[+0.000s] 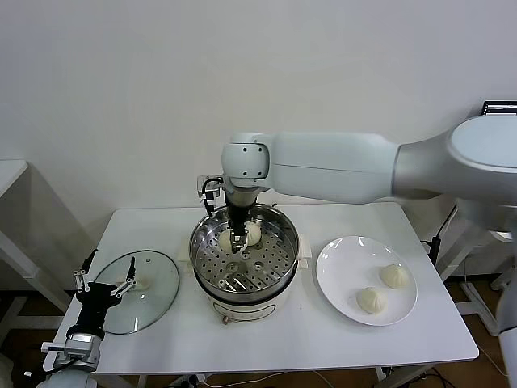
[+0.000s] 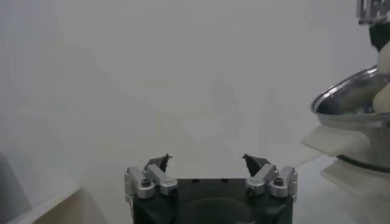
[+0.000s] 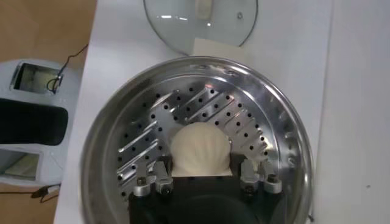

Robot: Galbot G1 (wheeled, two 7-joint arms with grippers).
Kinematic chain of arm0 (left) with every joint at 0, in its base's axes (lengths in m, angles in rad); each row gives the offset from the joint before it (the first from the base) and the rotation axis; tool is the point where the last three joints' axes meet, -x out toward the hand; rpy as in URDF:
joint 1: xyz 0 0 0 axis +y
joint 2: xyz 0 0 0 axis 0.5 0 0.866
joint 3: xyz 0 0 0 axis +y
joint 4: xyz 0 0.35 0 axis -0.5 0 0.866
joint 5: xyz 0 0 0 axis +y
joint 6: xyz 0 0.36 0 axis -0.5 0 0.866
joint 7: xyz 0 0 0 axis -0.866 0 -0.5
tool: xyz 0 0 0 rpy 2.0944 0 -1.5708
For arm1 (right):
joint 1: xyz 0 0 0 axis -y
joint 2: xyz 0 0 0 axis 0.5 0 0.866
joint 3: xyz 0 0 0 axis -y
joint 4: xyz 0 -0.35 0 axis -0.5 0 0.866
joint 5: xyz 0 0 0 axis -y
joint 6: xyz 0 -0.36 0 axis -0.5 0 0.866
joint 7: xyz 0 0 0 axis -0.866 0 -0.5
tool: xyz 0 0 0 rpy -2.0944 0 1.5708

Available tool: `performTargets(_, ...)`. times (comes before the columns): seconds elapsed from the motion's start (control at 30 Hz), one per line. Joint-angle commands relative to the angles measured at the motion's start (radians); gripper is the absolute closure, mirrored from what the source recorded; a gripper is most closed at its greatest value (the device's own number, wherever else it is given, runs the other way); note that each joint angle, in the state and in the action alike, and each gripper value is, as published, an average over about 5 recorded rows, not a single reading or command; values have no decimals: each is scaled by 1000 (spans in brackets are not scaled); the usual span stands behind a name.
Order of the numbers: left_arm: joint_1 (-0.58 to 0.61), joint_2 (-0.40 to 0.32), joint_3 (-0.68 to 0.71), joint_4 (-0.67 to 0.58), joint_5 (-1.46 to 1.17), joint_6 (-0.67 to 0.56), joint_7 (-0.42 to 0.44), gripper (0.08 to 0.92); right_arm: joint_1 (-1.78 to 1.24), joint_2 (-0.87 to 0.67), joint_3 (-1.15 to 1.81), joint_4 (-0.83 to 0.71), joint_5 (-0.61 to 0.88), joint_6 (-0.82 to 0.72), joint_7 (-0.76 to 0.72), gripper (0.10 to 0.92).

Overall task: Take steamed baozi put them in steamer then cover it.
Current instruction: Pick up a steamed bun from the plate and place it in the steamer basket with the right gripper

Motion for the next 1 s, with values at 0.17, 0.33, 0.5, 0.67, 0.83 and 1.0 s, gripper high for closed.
performTargets(0.17, 0, -1, -9, 7, 0, -3, 1, 177, -132, 86, 39, -137, -98, 3, -15, 389)
performTargets(0.33, 1, -1, -12, 9, 0, -5, 2, 177, -148, 99, 53, -152, -107, 6, -13, 389)
performTargets(0.5, 3, -2, -14, 11, 1, -7, 3, 177, -151, 104, 63, -154, -114, 9, -12, 389)
performTargets(0.67, 3, -4, -10, 8, 2, -6, 2, 177, -149, 106, 67, -154, -119, 12, -15, 394)
performTargets(0.83, 5, -5, -12, 8, 4, -7, 3, 177, -140, 87, 66, -128, -115, 19, -24, 338)
performTargets(1.0, 6, -5, -10, 9, 6, -6, 3, 177, -92, 8, 74, -53, -102, 16, -50, 221)
